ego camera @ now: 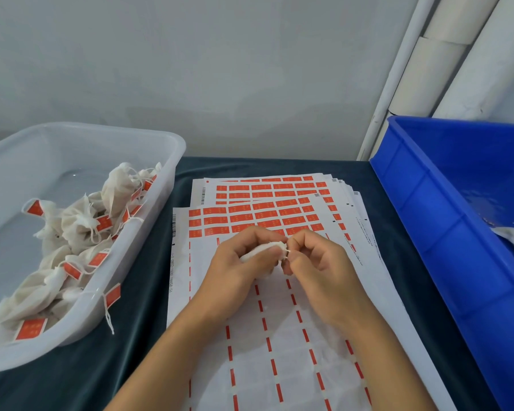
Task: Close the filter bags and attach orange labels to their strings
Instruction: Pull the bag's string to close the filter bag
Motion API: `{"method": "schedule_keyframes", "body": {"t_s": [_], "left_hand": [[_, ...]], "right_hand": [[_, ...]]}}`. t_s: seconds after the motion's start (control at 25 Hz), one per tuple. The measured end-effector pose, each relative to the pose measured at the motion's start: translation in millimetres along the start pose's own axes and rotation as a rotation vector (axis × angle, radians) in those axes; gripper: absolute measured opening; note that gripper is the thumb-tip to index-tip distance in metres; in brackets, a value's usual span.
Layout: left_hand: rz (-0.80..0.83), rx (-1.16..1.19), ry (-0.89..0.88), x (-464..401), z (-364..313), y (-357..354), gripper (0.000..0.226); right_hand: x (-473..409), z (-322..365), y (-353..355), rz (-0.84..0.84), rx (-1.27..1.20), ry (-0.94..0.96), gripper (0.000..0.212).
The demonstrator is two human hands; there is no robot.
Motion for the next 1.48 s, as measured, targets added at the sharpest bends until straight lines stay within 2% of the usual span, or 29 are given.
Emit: {"method": "schedule_keyframes", "body": {"t_s": [0.24,0.52,0.6,0.72,0.88,1.04,1.12,1.28,1.48], "left_hand": [[0.029,0.036,0.017,0.5,1.1,3.2,0.021],[0.039,0.067,-0.018,-0.5,-0.9,4.6,0.017],[0.012,0.061,0.002,0.1,0.5,4.3,0.016],[-0.075,0.031,0.045,-0.1,2.2,3.8,0.012],[-0.116,-0.014,0.042,-2.0,4.4,1.5,0.016],[-0.112,-0.031,0.006,-3.0,5.8,1.2,0.014],[-0.132,-0.046,0.004,-3.6,6.8,0.3,0.014],[-0.212,-0.005,0.052,-4.2,10.4,2.3,0.010],[-0.119,-0.085,0.033,-3.1,13.5,-0.1,0.011]], "right_hand": [[-4.1,1.8,7.0,-0.027,-0.149,-0.081,0.034],[-3.9,-0.9,12.5,0.080,-0.679,-0.099,0.029],[-3.9,-2.8,12.9,0.067,-0.675,-0.137,0.025],[-5.1,-7.5,10.4,-0.052,-0.586,-0.216,0.020],[-6.8,-6.3,4.9,-0.113,-0.477,-0.202,0.036],[-5.3,-4.6,0.3,-0.163,-0.218,-0.158,0.018],[-5.1,-5.5,1.2,-0.195,-0.191,-0.171,0.020],[-5.6,-7.5,4.5,-0.191,-0.390,-0.217,0.022],[-6.3,-6.5,9.6,-0.168,-0.681,-0.183,0.021]]}}
Point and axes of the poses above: each hand's wrist, its own x-axis away from the middle knuckle, its own y-axis out of the back of the hand, z = x × y, the point moved 1 cm from there along -x, towards the middle knuckle, and after that the axes turned 6 degrees about y, right-handed, at the moved point
